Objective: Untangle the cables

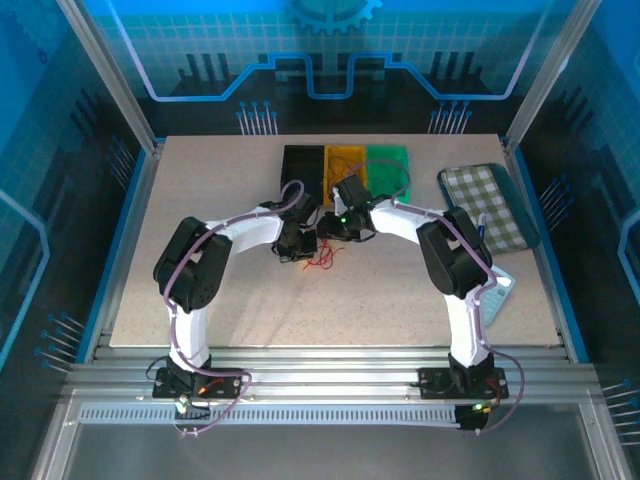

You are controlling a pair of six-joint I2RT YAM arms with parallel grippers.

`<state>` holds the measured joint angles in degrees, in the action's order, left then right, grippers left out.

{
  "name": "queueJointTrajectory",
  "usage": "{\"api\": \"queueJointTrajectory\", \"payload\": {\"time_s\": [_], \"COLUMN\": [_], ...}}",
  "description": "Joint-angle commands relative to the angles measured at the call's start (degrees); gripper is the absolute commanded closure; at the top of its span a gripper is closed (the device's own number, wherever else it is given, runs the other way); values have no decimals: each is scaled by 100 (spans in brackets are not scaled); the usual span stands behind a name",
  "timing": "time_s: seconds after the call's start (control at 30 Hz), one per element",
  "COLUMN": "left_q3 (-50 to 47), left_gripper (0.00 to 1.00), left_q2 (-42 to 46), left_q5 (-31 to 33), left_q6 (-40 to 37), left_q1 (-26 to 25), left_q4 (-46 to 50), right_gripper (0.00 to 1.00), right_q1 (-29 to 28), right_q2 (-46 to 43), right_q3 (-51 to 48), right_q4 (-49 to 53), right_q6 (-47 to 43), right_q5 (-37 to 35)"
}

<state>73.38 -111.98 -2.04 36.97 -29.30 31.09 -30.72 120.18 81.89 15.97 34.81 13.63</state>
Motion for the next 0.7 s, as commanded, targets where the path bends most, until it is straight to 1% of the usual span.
{"api": "queueJointTrajectory", "payload": {"time_s": [0.0,0.13,0.2,0.3,0.37,0.5,0.57,0.67], "left_q3": [-109,-233,-292,-423,-481,-497,-557,-707], "left_gripper": [100,100,100,100,100,100,100,100], "left_q2": [95,176,201,238,223,37,-42,-23], "left_q5": [-157,-79,-38,77,280,929,1054,1198], "left_q6": [-23,37,99,198,342,878,1126,1309], "left_q1": [-25,-8,34,110,192,490,664,832], "left_q4": [2,-50,-31,-22,129,925,1211,1329], "right_gripper": [67,78,88,95,96,97,97,98], "right_q1": [-23,-30,-23,-18,9,206,411,843], "right_q2": [209,209,166,82,-83,-689,-1011,-1504], "right_q3": [245,275,258,258,171,-285,-574,-1146], "right_q4": [205,213,146,152,143,89,91,99], "right_q6": [-139,-202,-254,-273,-296,-348,-288,-88], "right_q5": [-390,-554,-541,-579,-678,-999,-1124,-1270]}}
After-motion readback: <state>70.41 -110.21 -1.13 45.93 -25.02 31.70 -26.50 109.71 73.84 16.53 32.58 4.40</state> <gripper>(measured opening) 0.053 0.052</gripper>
